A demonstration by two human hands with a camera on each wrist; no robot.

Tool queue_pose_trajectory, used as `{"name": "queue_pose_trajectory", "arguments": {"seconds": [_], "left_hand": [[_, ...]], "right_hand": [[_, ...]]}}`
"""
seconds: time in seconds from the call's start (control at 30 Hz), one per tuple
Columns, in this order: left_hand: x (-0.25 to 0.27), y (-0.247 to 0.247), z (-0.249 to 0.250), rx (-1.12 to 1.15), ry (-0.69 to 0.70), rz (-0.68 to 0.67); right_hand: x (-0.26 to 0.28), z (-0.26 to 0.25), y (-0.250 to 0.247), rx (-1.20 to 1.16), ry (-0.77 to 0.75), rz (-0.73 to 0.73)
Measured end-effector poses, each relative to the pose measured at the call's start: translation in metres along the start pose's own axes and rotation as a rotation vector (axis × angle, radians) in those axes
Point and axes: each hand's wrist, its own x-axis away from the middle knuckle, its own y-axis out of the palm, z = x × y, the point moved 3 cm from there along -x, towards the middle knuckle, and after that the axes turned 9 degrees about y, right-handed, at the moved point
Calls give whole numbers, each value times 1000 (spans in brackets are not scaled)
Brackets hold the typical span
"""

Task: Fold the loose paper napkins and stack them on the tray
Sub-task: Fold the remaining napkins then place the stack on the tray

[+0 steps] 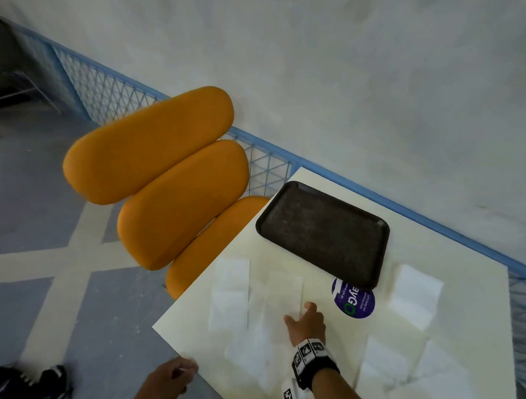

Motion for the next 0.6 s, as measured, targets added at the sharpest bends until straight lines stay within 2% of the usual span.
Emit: {"name": "queue_pose_trajectory", "arguments": {"seconds": [0.13, 0.27, 0.37, 0.47, 0.6], "left_hand": [[3, -30, -21, -45, -31, -19], [-6, -57, -44, -28, -38, 26], [-18, -70, -46, -39, -51, -2], [-31, -77, -28, -17, -32, -9], [-30, -72, 31, 7, 84, 17]], "right_hand": [[-3, -8, 5, 145, 60, 76], [-9, -13, 7, 115, 98, 13], [-10, -14, 6, 75, 88, -34], [1, -21, -1, -149, 44, -129], [42, -36, -27, -524, -29, -382]]}}
